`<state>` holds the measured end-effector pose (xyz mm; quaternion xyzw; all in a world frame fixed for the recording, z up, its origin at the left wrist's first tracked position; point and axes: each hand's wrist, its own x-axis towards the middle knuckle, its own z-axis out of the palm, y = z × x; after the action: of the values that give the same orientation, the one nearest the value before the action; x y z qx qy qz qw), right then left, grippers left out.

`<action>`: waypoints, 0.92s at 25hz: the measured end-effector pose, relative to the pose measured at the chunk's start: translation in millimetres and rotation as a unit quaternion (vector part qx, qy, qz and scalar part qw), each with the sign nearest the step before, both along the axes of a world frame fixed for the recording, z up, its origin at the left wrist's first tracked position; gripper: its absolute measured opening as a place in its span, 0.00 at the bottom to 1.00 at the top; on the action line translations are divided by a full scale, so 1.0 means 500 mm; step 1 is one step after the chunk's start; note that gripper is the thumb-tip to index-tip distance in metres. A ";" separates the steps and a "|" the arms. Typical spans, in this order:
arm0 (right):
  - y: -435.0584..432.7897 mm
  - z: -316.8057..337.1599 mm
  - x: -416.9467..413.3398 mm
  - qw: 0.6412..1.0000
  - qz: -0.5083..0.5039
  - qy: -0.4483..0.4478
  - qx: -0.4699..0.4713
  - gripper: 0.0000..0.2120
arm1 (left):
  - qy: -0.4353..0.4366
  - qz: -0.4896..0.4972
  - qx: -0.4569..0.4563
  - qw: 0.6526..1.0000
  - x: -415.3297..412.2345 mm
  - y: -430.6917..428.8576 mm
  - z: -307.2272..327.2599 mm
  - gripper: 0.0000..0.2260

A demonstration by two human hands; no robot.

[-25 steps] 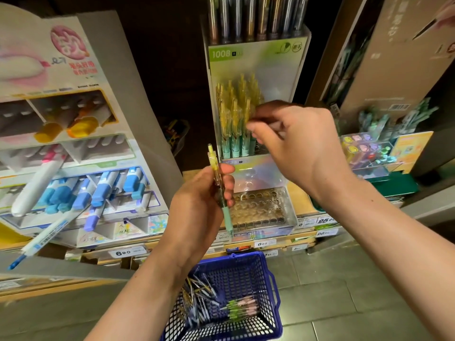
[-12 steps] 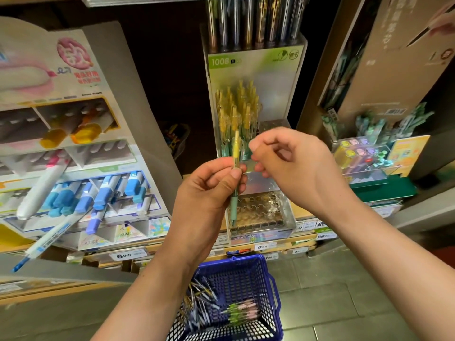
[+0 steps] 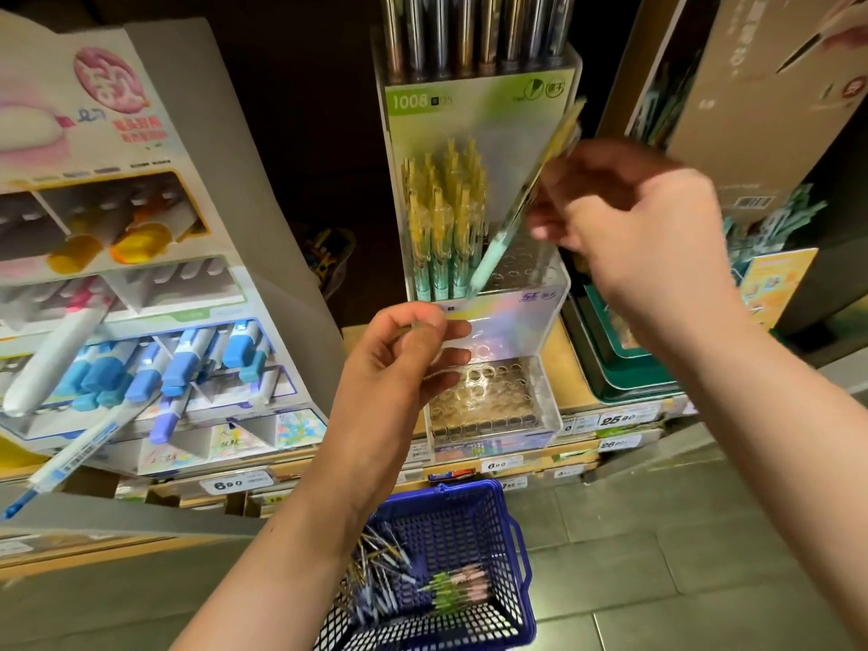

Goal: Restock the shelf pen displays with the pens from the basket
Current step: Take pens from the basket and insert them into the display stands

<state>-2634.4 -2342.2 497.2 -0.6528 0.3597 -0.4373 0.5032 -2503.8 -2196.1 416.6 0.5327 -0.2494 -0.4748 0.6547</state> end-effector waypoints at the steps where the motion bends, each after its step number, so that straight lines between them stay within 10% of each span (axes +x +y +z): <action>1: -0.010 0.010 -0.001 1.000 -0.013 -0.008 -0.026 0.08 | -0.004 -0.004 0.002 1.000 -0.001 0.003 -0.003 0.12; 23: 0.010 -0.061 0.021 0.963 -0.002 0.192 -0.192 0.03 | -0.007 0.009 0.013 1.000 0.005 0.011 -0.026 0.11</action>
<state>-2624.0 -2337.3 466.8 -0.8079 0.3601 -0.3658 0.2893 -2501.4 -2190.8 403.7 0.5468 -0.2423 -0.4685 0.6502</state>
